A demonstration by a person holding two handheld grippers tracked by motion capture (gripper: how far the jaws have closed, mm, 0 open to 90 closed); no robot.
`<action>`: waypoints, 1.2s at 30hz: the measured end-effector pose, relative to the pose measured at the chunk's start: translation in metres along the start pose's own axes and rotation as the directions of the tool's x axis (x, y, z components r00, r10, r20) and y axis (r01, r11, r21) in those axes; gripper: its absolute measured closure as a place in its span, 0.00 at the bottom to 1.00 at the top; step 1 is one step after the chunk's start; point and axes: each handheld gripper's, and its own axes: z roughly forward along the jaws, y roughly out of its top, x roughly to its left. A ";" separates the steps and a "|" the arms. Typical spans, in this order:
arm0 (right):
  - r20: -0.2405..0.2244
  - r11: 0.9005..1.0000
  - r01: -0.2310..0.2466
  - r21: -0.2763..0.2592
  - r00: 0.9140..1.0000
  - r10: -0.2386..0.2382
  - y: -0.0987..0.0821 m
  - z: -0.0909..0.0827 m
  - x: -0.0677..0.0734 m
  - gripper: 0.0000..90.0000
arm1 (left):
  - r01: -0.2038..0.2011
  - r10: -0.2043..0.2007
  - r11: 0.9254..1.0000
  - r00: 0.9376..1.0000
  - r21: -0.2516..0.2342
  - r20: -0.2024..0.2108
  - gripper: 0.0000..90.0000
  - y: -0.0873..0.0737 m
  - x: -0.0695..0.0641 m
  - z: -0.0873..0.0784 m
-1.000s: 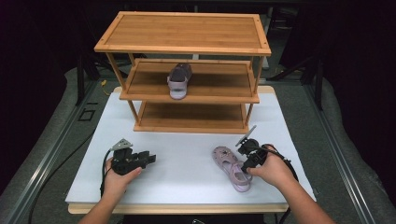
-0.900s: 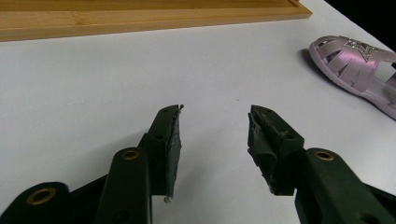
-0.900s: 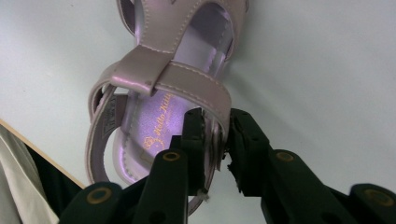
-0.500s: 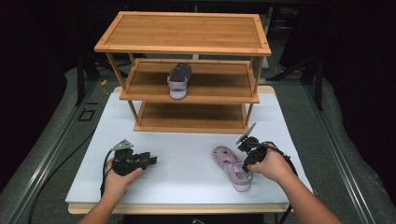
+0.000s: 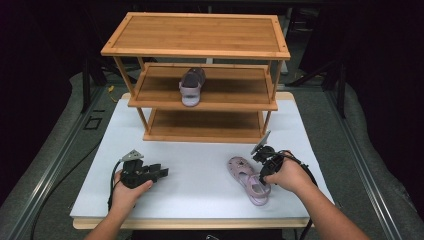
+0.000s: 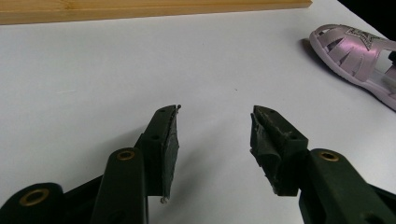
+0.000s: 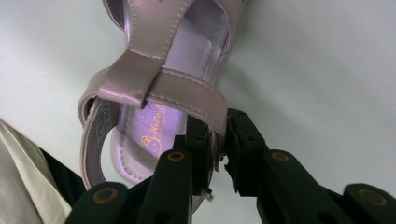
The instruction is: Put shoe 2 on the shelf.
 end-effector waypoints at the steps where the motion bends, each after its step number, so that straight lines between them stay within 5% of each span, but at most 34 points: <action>1: 0.000 1.000 0.000 0.000 1.000 0.000 0.000 0.000 0.000 0.88 | 0.000 0.000 1.000 1.000 0.000 0.000 0.57 0.000 0.000 0.000; 11: -0.002 0.999 0.010 0.041 1.000 -0.010 0.003 -0.002 0.002 0.91 | 0.009 -0.009 1.000 1.000 -0.004 0.000 0.57 0.000 0.001 0.000; 31: -0.027 0.995 -0.014 -0.103 1.000 0.011 -0.011 -0.007 0.003 0.93 | 0.022 -0.022 1.000 1.000 -0.004 0.001 0.57 -0.001 0.003 0.000; 35: -0.053 0.982 -0.039 -0.187 0.998 0.030 -0.016 -0.017 0.002 0.93 | 0.023 -0.023 1.000 1.000 -0.008 -0.002 0.57 -0.001 0.003 0.000; 36: -0.059 0.967 -0.053 -0.249 0.997 0.040 -0.020 -0.024 0.002 0.92 | 0.025 -0.025 1.000 1.000 -0.008 -0.002 0.57 -0.001 0.004 0.000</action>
